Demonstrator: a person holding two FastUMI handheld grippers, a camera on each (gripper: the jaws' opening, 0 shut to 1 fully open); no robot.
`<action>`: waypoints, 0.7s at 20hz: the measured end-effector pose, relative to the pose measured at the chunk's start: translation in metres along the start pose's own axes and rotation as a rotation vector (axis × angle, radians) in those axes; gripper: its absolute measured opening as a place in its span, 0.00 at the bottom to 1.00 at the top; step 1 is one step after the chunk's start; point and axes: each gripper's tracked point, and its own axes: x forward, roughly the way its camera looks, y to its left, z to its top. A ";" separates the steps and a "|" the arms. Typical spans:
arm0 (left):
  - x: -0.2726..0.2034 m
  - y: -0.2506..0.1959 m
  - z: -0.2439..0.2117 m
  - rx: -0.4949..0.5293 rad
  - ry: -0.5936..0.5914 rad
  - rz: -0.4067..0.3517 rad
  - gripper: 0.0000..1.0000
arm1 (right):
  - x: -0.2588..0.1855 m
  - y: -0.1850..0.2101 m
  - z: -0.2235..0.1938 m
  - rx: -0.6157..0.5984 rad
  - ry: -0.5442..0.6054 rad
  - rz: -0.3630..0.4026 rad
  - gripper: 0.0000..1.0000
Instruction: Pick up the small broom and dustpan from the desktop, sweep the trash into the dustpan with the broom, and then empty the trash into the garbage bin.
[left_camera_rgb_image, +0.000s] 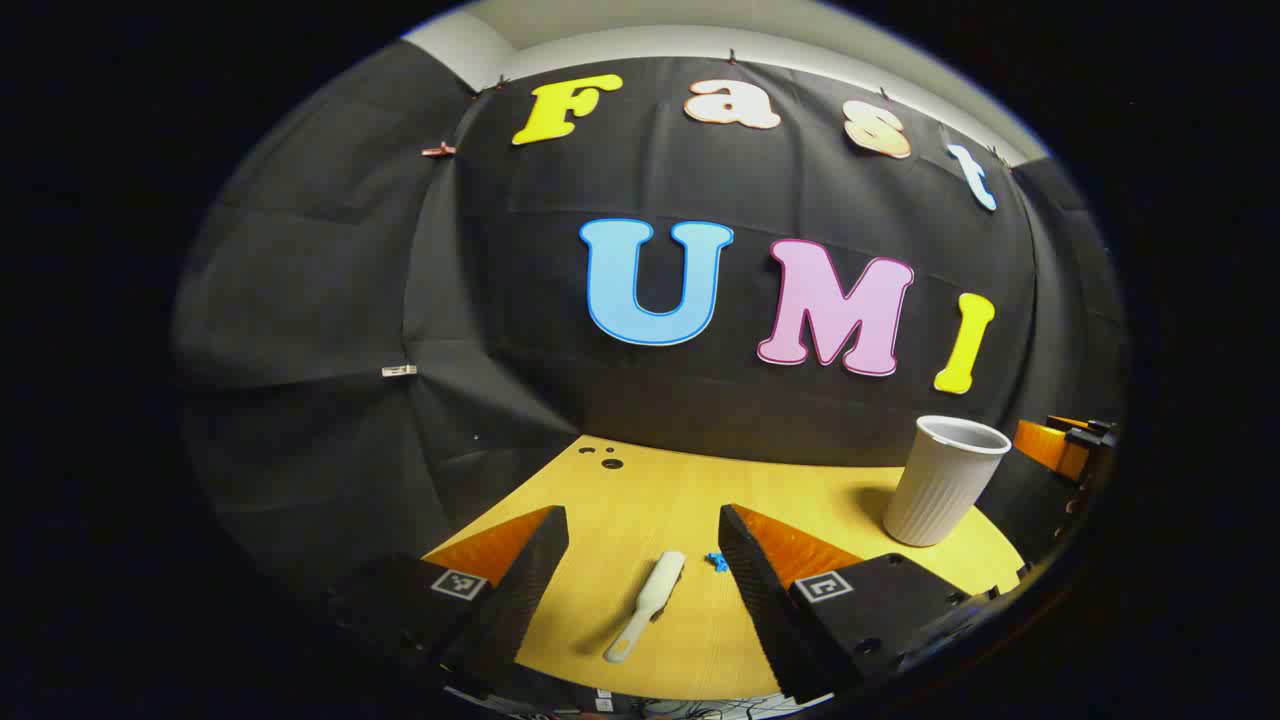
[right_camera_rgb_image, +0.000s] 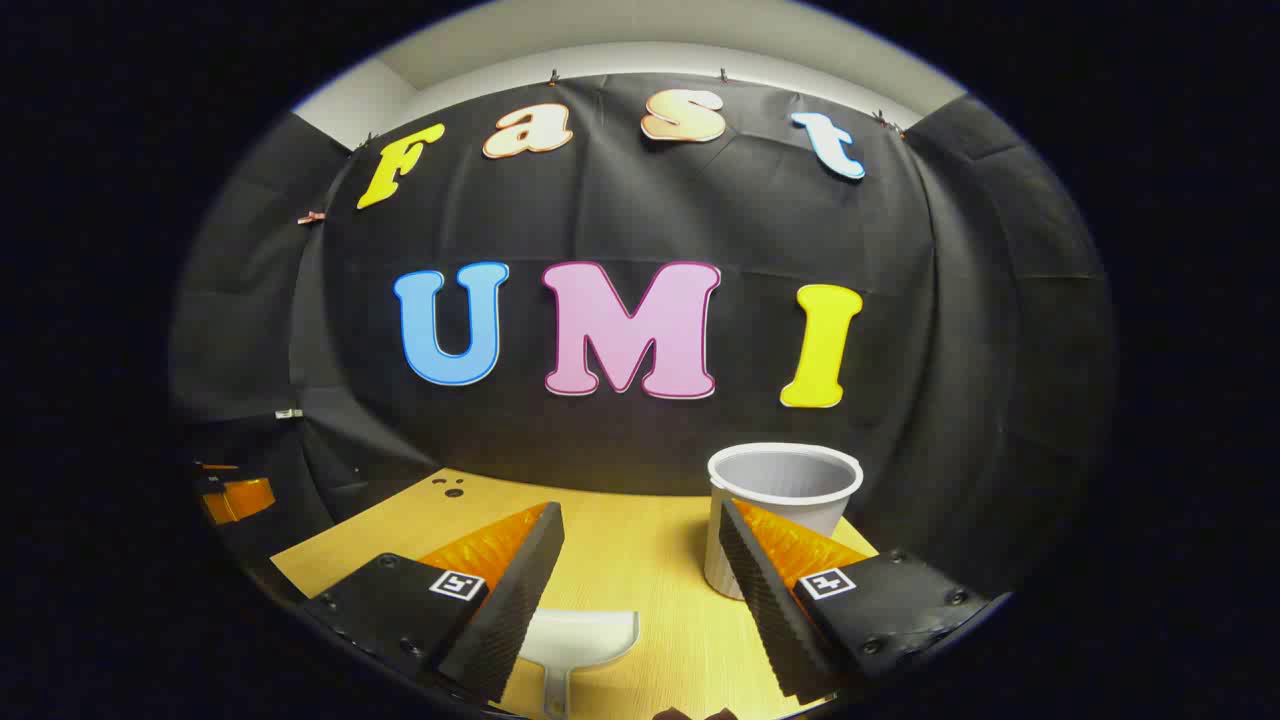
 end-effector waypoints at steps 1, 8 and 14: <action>0.008 -0.012 0.004 0.002 -0.012 -0.019 0.96 | 0.004 -0.002 -0.003 -0.005 0.004 0.001 0.98; 0.039 -0.054 -0.009 0.067 0.040 -0.146 0.96 | 0.007 0.016 -0.027 0.026 0.041 0.009 0.98; 0.035 -0.026 -0.019 0.085 0.065 -0.193 0.96 | -0.002 0.055 -0.050 0.047 0.136 0.044 0.98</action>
